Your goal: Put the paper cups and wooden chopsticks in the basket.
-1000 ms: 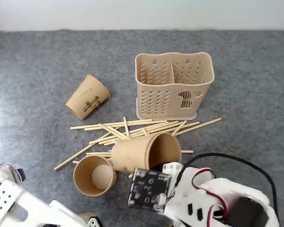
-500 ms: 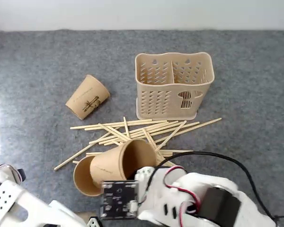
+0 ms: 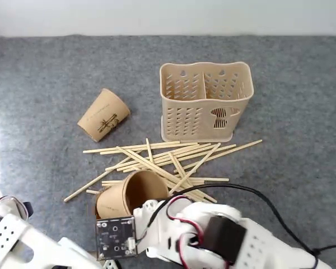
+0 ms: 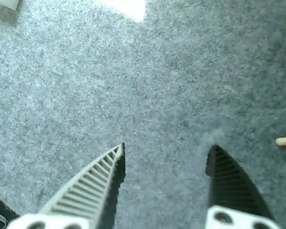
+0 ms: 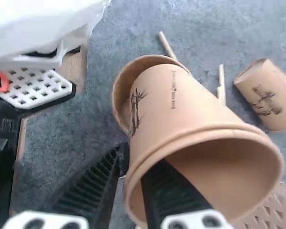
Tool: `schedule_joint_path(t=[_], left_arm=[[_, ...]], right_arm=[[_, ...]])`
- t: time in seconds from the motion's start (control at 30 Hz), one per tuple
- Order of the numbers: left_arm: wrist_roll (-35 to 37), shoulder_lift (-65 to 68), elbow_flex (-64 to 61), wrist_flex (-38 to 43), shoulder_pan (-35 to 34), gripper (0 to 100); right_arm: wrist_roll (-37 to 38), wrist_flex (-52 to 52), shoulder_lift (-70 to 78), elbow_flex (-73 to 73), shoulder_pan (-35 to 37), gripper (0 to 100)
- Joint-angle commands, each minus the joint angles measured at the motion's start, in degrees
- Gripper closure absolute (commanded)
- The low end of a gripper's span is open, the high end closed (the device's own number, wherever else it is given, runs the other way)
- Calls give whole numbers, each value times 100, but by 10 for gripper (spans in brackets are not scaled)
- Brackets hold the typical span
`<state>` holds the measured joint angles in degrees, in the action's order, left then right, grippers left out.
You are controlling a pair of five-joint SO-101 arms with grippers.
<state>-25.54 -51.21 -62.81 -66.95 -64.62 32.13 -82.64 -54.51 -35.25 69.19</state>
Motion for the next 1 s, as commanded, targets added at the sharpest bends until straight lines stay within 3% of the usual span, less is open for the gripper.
schedule_joint_path(t=[0.0, 0.2, 0.4, 0.63, 0.97], left_arm=[[-44, -79, 48, 62, -44, 731], [-62, -88, 48, 62, -26, 731], [-44, -62, 48, 62, -18, 731], [-44, -62, 48, 62, -35, 731], [-44, -62, 40, 62, -35, 731]], right_arm=[[79, 180, 22, -211, 22, 989], [387, -637, 259, -70, -66, 990], [404, -822, 1156, -44, -514, 981], [378, -1499, 1464, 1011, -523, 731], [-79, -1938, 1525, 1697, -514, 723]])
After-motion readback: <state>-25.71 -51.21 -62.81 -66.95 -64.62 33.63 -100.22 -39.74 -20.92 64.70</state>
